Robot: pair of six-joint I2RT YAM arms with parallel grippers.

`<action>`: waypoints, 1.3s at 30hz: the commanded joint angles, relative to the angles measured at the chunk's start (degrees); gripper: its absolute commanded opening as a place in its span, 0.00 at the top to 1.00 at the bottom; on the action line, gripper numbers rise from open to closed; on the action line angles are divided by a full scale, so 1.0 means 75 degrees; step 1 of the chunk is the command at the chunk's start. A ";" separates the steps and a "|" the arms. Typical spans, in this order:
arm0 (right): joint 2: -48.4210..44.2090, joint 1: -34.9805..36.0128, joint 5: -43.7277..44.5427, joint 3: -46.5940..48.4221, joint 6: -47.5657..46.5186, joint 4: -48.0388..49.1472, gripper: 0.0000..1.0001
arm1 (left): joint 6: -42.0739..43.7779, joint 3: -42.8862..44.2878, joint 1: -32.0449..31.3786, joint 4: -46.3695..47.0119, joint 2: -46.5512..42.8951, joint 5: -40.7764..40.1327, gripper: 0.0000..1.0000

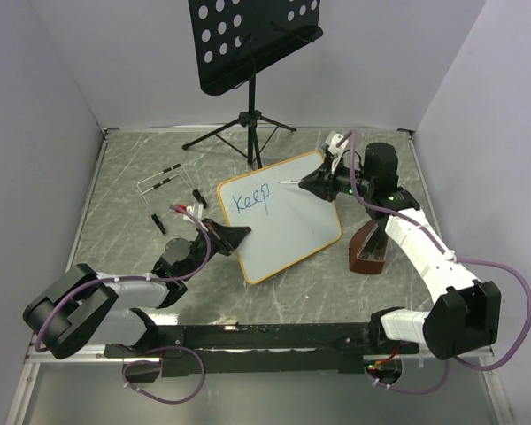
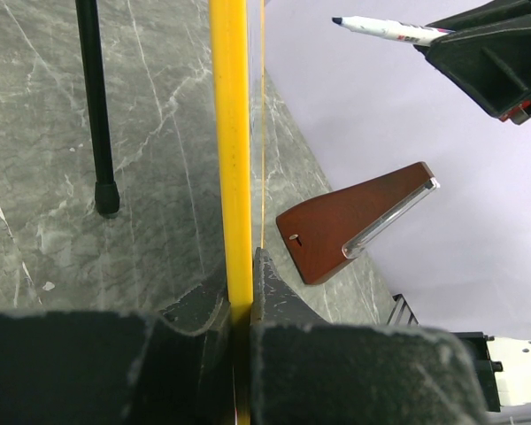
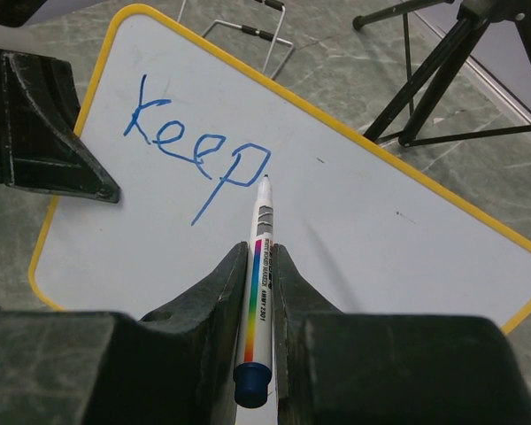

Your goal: Write a sentence on the whiteboard

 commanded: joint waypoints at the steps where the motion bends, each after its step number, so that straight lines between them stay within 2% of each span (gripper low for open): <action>1: 0.0055 0.0108 0.0346 -0.0106 -0.0039 0.0537 1.00 | 0.0448 0.0133 -0.0018 0.0185 -0.0023 0.0302 0.99; 5: 0.0300 0.0096 0.0769 -0.0048 0.0019 0.0513 1.00 | 0.0471 0.0110 -0.0018 0.0127 -0.0058 0.0290 0.99; 17: 0.0793 0.0108 0.0980 0.0152 0.0195 0.0642 1.00 | 0.0471 0.0098 -0.0007 0.0197 -0.0011 0.0290 0.99; 39: 0.0969 0.0284 0.0512 0.0164 0.0301 0.0689 1.00 | 0.0494 0.0145 -0.0007 0.0232 0.0059 0.0348 0.99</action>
